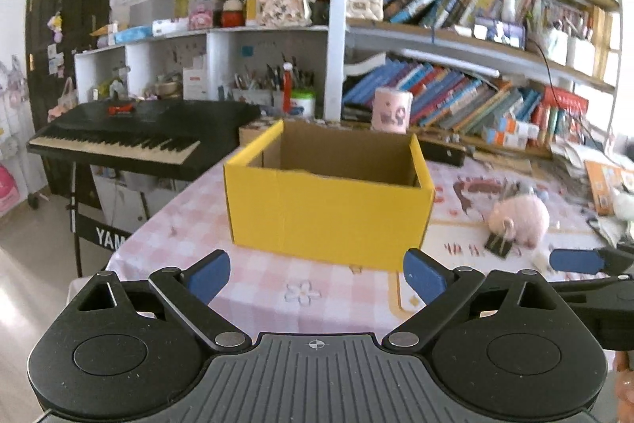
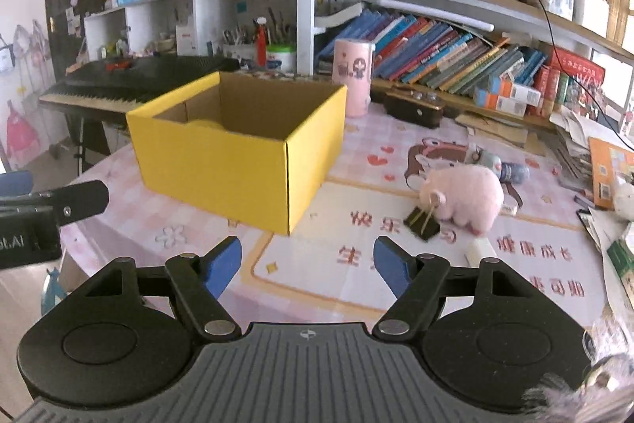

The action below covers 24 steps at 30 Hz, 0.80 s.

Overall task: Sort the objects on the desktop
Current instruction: 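Withdraw both open tools from the box back toward the pig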

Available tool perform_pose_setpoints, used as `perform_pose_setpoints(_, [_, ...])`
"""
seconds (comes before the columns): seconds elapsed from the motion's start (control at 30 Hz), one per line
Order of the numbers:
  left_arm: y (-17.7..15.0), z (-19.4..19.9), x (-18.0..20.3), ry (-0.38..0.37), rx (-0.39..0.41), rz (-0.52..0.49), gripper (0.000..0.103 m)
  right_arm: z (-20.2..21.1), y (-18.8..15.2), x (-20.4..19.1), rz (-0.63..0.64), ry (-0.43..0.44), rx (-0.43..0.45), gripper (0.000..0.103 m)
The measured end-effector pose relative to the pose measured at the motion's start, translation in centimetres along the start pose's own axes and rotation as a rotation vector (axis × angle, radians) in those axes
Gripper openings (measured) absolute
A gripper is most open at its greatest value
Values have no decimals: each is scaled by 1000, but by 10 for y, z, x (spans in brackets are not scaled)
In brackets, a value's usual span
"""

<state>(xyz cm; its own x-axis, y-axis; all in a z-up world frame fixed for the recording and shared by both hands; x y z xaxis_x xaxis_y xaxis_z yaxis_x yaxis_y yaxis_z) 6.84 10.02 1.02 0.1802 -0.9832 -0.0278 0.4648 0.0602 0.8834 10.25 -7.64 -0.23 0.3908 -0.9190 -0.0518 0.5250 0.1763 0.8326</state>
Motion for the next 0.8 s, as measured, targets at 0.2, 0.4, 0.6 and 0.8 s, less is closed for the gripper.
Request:
perform_pose_setpoints(0.2, [-9, 11, 7, -13, 0, -37, 96, 7, -15, -2, 18, -15, -27, 61])
perform_pose_setpoints(0.4, [-16, 20, 13, -34, -11, -50, 96, 18, -27, -1, 0, -7, -43, 60])
perform_pose_setpoints(0.6, [-22, 25, 22, -69, -23, -61, 96, 31, -40, 4, -27, -22, -66, 60])
perform_pose_setpoints(0.8, [-23, 27, 39, -128, -26, -93, 96, 43, -48, 22, -91, -78, -73, 60])
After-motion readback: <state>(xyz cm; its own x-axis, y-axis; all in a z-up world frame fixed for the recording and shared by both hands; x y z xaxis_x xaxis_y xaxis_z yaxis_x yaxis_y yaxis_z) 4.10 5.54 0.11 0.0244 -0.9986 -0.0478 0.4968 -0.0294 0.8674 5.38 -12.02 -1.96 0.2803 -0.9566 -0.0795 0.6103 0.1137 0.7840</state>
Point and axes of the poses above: each gripper's, at about its wrist camera, not at the fingertips, and z roughly against the way its jaws point, x to its right, y to its top, the point moved 3 cm from there along -z, roughly the way its jaws point, and after that the axes turned 7 degrees about y, right-handed, at the moved point
